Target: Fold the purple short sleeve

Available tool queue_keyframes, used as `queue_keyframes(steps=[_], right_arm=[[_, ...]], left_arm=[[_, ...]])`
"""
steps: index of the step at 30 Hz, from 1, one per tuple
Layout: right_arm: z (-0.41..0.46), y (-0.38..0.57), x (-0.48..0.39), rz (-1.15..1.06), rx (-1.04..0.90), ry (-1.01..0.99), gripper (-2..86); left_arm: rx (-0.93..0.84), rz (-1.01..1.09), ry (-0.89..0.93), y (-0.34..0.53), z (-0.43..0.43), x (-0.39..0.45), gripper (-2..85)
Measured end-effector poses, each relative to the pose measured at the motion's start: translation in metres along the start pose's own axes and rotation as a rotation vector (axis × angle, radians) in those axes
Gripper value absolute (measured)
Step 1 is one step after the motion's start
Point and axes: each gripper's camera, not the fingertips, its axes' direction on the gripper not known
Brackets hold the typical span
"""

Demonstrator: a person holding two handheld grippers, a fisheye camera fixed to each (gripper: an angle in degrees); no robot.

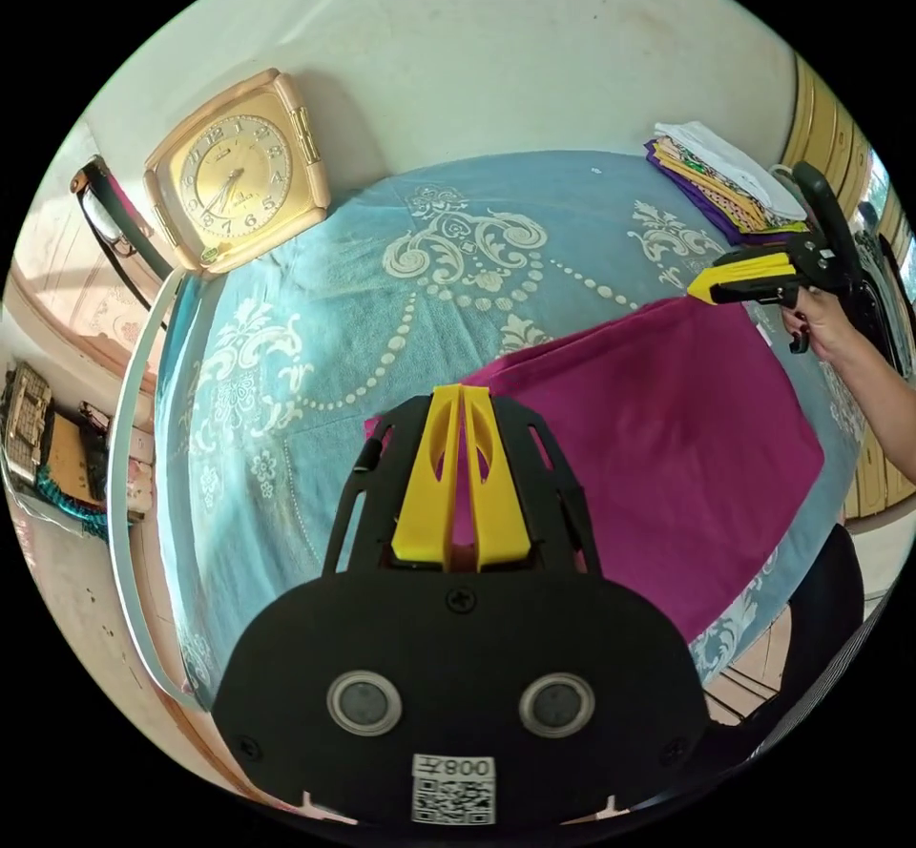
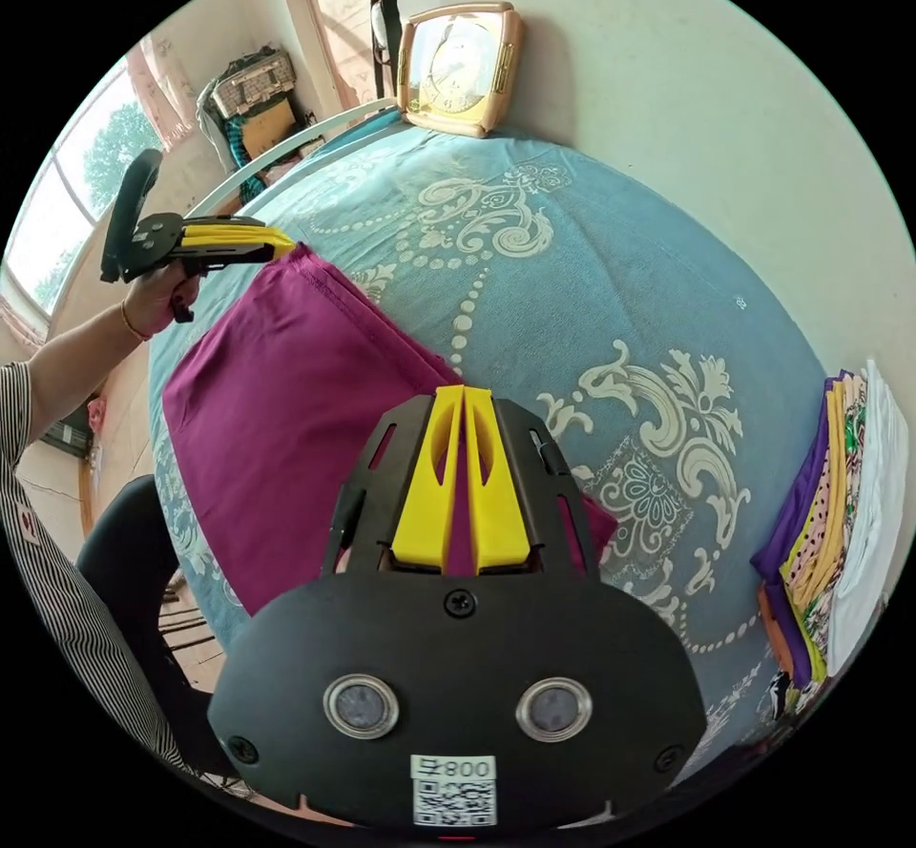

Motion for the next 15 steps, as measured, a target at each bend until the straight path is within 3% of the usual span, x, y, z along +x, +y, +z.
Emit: queue_keyframes(steps=[4, 10, 15], right_arm=[[-0.033, 0.039, 0.043, 0.120, 0.070, -0.023, 0.1], [-0.076, 0.086, 0.098, 0.301, 0.178, -0.174, 0.1], [-0.061, 0.108, 0.127, 0.372, 0.034, -0.181, 0.2]], left_arm=[[-0.110, -0.079, -0.017, 0.024, 0.031, -0.025, 0.1], [-0.002, -0.162, 0.030, 0.045, 0.023, -0.042, 0.1], [-0.101, -0.224, 0.086, 0.063, 0.050, -0.053, 0.2]])
